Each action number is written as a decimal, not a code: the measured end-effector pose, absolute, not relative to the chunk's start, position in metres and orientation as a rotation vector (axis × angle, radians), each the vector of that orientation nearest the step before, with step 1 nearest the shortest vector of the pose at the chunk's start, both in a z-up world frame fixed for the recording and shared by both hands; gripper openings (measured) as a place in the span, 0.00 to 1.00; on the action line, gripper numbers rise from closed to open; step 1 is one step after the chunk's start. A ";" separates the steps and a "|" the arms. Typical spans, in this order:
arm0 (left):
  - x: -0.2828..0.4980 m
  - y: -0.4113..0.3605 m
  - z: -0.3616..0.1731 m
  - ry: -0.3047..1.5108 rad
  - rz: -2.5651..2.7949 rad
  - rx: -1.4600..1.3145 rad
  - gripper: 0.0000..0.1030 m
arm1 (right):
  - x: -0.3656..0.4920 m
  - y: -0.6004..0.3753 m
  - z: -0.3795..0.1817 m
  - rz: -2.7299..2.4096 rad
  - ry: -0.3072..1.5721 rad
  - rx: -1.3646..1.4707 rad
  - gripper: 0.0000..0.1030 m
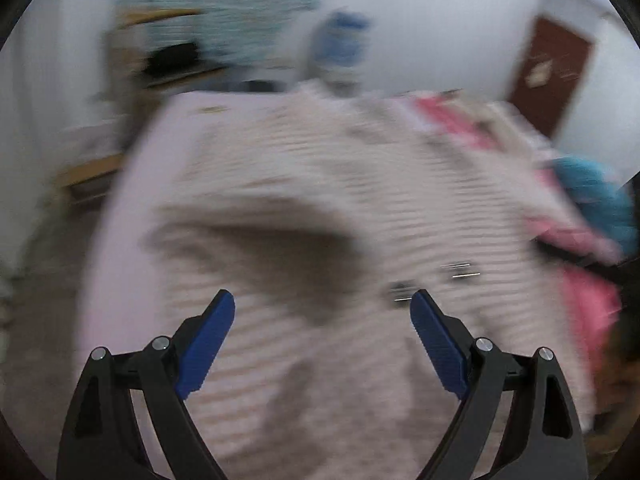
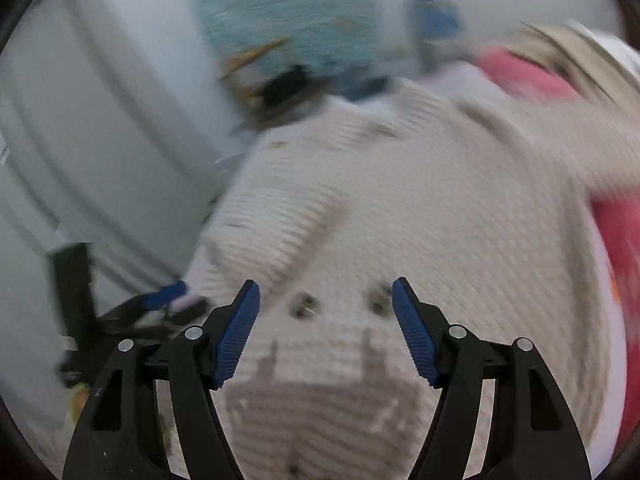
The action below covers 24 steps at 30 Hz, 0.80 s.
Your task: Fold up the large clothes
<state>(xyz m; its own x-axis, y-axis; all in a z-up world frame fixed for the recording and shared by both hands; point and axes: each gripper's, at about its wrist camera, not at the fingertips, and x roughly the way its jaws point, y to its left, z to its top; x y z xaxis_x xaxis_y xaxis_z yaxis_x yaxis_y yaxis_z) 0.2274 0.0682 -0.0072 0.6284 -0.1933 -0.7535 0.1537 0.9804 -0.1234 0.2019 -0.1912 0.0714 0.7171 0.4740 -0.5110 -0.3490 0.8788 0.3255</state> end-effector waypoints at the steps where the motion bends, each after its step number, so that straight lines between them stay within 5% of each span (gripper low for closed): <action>1: 0.232 0.077 -0.015 0.889 -0.108 -0.017 0.84 | 0.210 -0.175 0.080 0.501 0.614 0.170 0.64; 12: 0.252 0.120 -0.049 0.990 0.021 -0.153 0.44 | 0.292 0.001 0.059 0.554 0.734 -0.520 0.64; 14: 0.251 0.120 -0.053 1.004 0.011 -0.160 0.39 | 0.302 0.012 0.047 0.508 0.746 -0.609 0.54; 16: 0.250 0.118 -0.053 0.994 0.010 -0.149 0.39 | 0.313 0.010 0.038 0.473 0.781 -0.625 0.23; 18: 0.249 0.118 -0.054 0.991 0.005 -0.151 0.38 | 0.317 -0.001 0.043 0.482 0.786 -0.547 0.13; 24: 0.246 0.125 -0.054 0.996 -0.005 -0.164 0.34 | 0.277 -0.098 0.083 0.483 0.634 -0.039 0.09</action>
<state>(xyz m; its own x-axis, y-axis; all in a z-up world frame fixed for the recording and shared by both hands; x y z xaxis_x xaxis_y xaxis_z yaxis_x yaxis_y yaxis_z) 0.2465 0.1253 -0.0537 0.5444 -0.0787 -0.8351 -0.0711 0.9877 -0.1395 0.2772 -0.0982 0.0834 0.6990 0.4214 -0.5777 -0.4447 0.8889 0.1103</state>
